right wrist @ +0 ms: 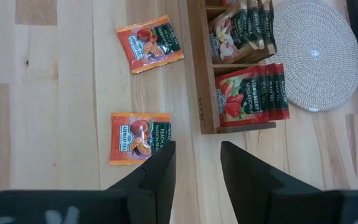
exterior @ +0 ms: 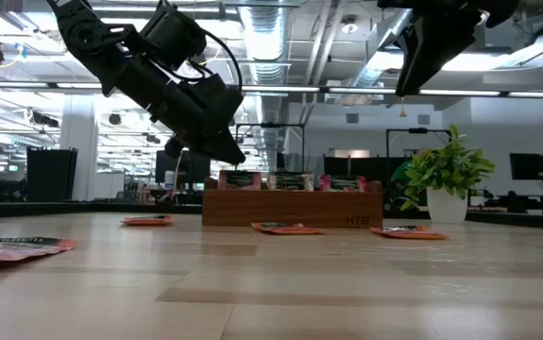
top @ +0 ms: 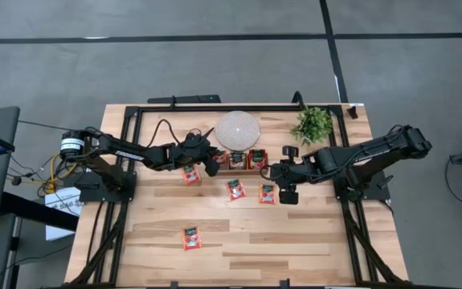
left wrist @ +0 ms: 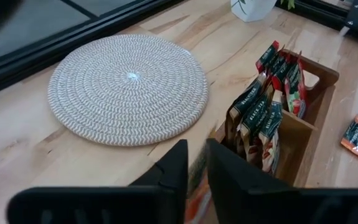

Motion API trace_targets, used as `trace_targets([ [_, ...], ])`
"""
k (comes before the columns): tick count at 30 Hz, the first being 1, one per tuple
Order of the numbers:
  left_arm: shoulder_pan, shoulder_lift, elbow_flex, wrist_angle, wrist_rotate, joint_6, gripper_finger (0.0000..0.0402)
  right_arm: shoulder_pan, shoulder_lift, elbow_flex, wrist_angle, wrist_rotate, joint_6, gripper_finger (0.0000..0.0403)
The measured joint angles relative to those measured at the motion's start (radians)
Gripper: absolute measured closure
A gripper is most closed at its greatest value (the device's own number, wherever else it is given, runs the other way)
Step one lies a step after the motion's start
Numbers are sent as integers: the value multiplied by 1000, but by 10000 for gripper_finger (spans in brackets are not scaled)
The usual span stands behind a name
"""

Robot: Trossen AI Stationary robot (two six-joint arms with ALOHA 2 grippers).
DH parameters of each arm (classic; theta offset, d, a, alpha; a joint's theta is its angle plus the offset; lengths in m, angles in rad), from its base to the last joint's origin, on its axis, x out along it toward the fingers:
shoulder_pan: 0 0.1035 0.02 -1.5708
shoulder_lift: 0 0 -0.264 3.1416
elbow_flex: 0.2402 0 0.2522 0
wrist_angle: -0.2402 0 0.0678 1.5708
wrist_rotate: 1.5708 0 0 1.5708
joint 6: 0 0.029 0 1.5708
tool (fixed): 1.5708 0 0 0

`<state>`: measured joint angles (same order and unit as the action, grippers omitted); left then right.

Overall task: Pick & Place Tea
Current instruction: Put the orange tea bag into the left slot of the wooden organizer

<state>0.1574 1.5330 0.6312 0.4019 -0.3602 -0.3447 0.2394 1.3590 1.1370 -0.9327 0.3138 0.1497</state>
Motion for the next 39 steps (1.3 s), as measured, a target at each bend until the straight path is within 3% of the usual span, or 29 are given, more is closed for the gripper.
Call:
trace_targets([
  [8,0,-9,0,-14,0,0,297,0,0,0,6,0,0,285],
  [13,0,-160,9,-62,6,0,288,0,0,0,4,0,0,285],
  [19,-5,-421,30,-425,188,-98,289,0,0,0,-1,-1,0,285],
  [23,-32,-509,30,-770,205,-250,289,0,0,0,0,-1,0,285],
  [27,-67,-503,29,-932,144,-294,289,0,0,0,3,-1,-1,285],
  [39,-62,-223,29,-875,83,-76,289,0,0,0,44,0,-7,285],
])
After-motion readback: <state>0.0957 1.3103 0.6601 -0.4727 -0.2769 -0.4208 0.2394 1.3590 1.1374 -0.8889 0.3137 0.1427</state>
